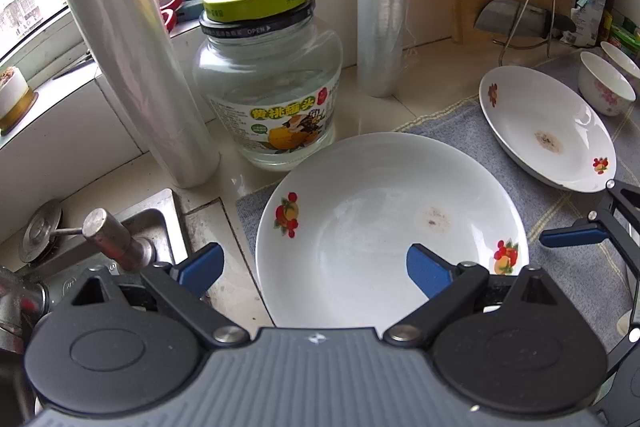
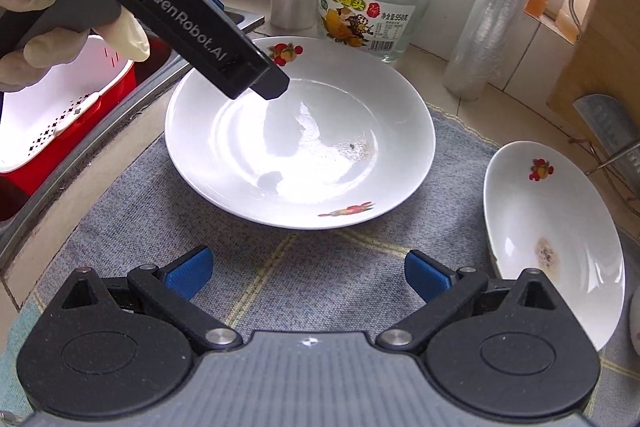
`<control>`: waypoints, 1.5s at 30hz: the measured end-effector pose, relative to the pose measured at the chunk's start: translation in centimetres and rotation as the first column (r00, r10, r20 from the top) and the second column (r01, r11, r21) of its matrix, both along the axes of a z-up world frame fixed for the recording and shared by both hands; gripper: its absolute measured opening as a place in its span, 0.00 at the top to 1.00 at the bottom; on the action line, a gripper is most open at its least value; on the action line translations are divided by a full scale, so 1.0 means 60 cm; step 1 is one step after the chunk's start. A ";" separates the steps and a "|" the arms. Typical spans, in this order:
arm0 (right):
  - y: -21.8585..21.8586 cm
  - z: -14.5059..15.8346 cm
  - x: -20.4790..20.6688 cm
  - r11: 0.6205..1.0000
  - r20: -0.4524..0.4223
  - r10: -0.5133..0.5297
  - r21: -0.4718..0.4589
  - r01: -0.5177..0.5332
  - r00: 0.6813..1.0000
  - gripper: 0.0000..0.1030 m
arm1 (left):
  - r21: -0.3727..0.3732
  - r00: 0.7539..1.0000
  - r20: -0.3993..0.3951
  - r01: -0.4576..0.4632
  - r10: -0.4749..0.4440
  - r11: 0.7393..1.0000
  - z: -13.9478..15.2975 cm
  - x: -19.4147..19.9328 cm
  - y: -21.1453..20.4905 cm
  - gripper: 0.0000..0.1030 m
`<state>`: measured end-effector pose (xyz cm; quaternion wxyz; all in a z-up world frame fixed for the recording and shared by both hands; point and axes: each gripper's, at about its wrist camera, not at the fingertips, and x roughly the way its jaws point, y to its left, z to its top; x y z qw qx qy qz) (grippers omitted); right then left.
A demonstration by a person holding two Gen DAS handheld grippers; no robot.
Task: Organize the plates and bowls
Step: 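Close the left gripper on the rim of the white flower plate, then lift the white flower plate off the towel with the left gripper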
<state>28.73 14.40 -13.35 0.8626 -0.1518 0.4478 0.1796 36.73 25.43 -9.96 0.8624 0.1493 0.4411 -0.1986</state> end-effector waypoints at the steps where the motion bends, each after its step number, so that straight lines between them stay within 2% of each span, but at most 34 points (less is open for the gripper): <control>1: 0.002 -0.003 0.002 1.000 -0.004 0.002 0.001 -0.002 1.000 0.00 | -0.008 1.000 -0.005 0.001 -0.001 1.000 -0.002 0.006 0.001 0.06; 10: -0.007 -0.015 0.008 0.998 -0.041 -0.011 0.057 0.013 0.999 0.00 | -0.078 0.997 -0.058 0.038 -0.043 0.996 -0.009 0.052 0.000 0.10; 14: -0.006 -0.016 0.003 0.998 -0.037 -0.024 0.057 0.026 0.999 0.00 | -0.064 0.996 -0.069 0.056 -0.060 0.996 -0.018 0.068 -0.009 0.14; 19: -0.007 -0.014 0.003 0.998 -0.034 -0.009 0.057 0.011 0.999 0.00 | -0.083 0.991 -0.100 0.083 -0.091 0.993 -0.024 0.084 -0.016 0.16; 26: 0.002 -0.016 0.009 0.998 0.008 0.022 0.050 -0.023 1.000 0.00 | -0.069 0.985 -0.124 0.115 -0.123 0.991 -0.038 0.098 -0.024 0.17; 28: 0.003 -0.016 0.012 0.998 0.013 0.027 0.055 -0.028 1.000 0.00 | -0.065 0.984 -0.126 0.119 -0.126 0.991 -0.040 0.100 -0.022 0.20; 45: -0.013 -0.025 0.037 0.992 0.041 0.064 0.102 -0.068 0.997 0.00 | -0.055 0.969 -0.168 0.172 -0.179 0.984 -0.048 0.120 -0.034 0.22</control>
